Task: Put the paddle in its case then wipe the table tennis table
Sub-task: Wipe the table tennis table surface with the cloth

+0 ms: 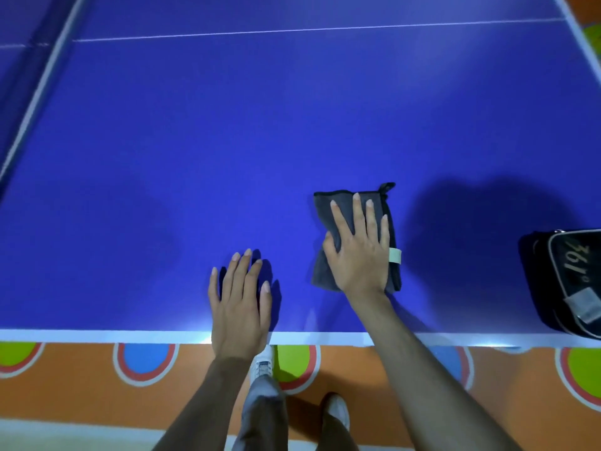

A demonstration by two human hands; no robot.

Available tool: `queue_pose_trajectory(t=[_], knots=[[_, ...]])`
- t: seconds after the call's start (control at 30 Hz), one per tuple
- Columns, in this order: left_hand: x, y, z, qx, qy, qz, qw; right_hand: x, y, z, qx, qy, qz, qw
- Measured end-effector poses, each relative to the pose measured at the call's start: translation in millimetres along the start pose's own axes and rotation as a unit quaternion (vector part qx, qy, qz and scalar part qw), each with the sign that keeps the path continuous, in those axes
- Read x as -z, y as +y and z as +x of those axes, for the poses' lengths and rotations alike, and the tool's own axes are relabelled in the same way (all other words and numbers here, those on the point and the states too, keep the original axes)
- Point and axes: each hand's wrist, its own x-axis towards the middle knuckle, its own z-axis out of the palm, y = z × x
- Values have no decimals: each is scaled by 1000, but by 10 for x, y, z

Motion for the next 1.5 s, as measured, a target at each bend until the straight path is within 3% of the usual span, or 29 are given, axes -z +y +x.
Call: queue_pose_trajectory(t=[0.27, 0.47, 0.7, 0.8, 0.9, 1.07, 1.27, 1.5], knots=[[36, 17, -32, -3, -7, -17, 1000, 78, -136, -1020, -15, -43, -31, 998], [230, -141, -1, -10, -14, -236, 972, 14, -513, -1076, -66, -21, -33, 997], [838, -1520, 80, -16, -29, -144, 989, -163, -1822, -1195, -49, -47, -61, 996], [1111, -2204, 105, 32, -31, -188, 981, -261, -2462, -1194, -63, -49, -57, 995], [1367, -2807, 165, 116, -15, -280, 953, -382, -3074, -1183, -72, -48, -42, 995], [1764, -3683, 286, 142, 17, -275, 951, -588, -4030, -1166, -51, -53, -32, 997], [2148, -4402, 397, 134, 20, -235, 963, -807, -5022, -1132, -6, -69, -28, 997], [2245, -4797, 382, 230, 53, -278, 931, -1021, -5898, -1024, 53, -62, 14, 997]])
